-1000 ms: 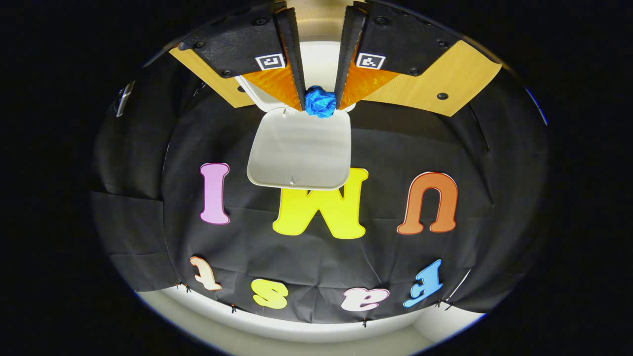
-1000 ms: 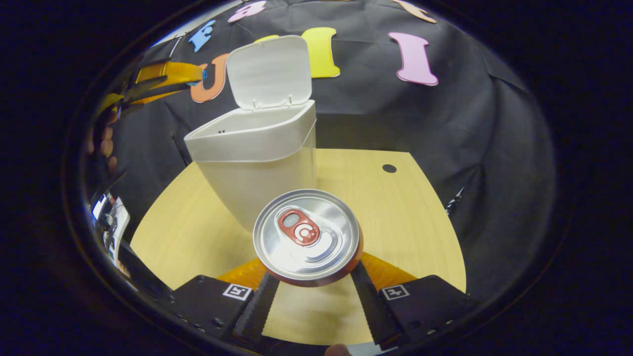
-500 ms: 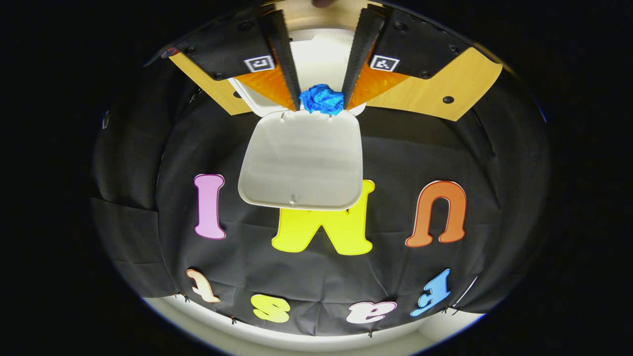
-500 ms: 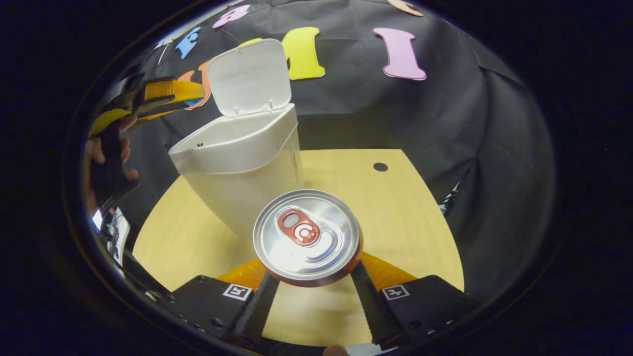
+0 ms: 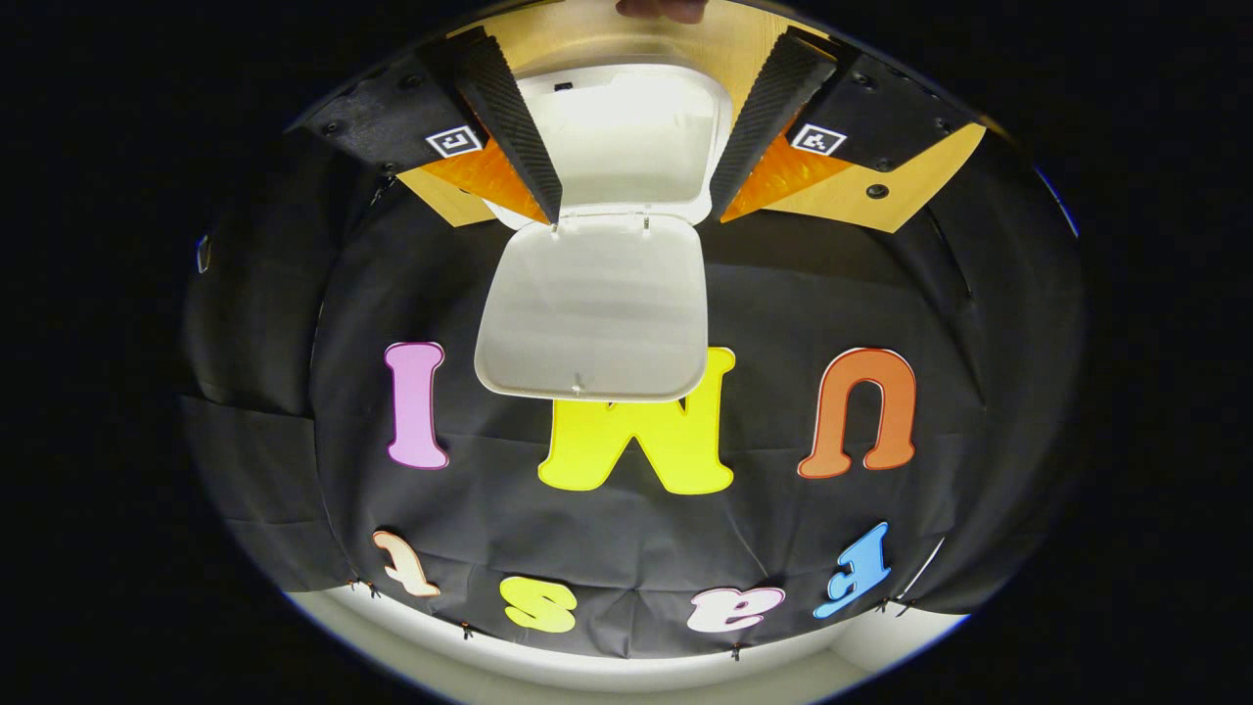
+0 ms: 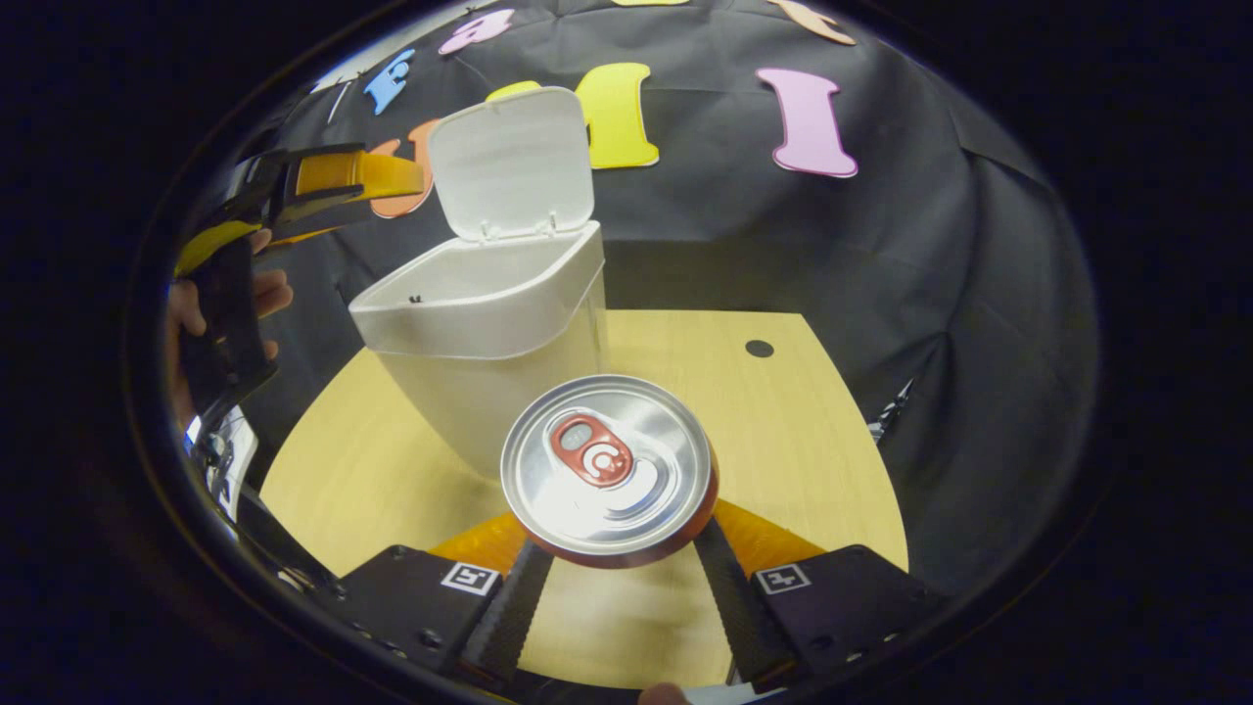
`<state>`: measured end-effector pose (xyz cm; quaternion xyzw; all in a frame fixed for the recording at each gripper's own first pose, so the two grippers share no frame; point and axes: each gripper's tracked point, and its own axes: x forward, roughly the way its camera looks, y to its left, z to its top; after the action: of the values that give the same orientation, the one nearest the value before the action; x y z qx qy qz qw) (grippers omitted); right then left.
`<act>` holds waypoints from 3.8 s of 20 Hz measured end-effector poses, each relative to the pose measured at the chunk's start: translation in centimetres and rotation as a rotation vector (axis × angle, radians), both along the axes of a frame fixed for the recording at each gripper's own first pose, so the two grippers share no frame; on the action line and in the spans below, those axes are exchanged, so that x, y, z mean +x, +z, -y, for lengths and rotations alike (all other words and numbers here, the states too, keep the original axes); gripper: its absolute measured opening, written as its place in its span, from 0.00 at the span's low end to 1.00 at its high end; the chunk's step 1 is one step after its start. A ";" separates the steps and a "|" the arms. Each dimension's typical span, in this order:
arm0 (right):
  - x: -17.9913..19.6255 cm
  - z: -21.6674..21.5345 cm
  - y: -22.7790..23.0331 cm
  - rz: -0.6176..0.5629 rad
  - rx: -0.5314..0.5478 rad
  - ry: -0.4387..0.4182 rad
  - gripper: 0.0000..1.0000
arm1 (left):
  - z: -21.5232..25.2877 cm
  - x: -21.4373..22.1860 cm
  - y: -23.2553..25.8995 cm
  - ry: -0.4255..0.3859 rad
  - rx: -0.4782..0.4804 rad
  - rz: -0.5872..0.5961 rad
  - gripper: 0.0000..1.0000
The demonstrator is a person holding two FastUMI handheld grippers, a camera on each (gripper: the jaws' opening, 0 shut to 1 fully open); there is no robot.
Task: Press the lid of the desktop garbage bin to open it, pick up the crumpled paper on the desktop and throw it into the bin, then pick up the pop can on the desktop and drop it into the bin, and finally close the garbage bin lid.
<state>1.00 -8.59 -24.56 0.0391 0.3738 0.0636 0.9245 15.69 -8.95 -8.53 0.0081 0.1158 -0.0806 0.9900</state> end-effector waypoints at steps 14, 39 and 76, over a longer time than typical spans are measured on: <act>1.8 -2.2 7.2 0.020 0.009 0.105 0.80 | -5.3 -7.1 0.4 0.088 0.020 0.022 0.98; 15.7 -11.3 10.7 0.006 0.016 0.223 0.80 | -13.5 -12.9 1.8 0.309 0.021 0.022 0.98; 24.3 -12.2 30.7 0.520 0.056 -0.070 0.96 | -11.4 -11.4 3.0 0.211 0.014 0.059 0.98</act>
<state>25.31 3.59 6.17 0.0599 0.1203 0.0496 0.9897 4.32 2.44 -5.52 0.0053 0.0872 0.0252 0.9959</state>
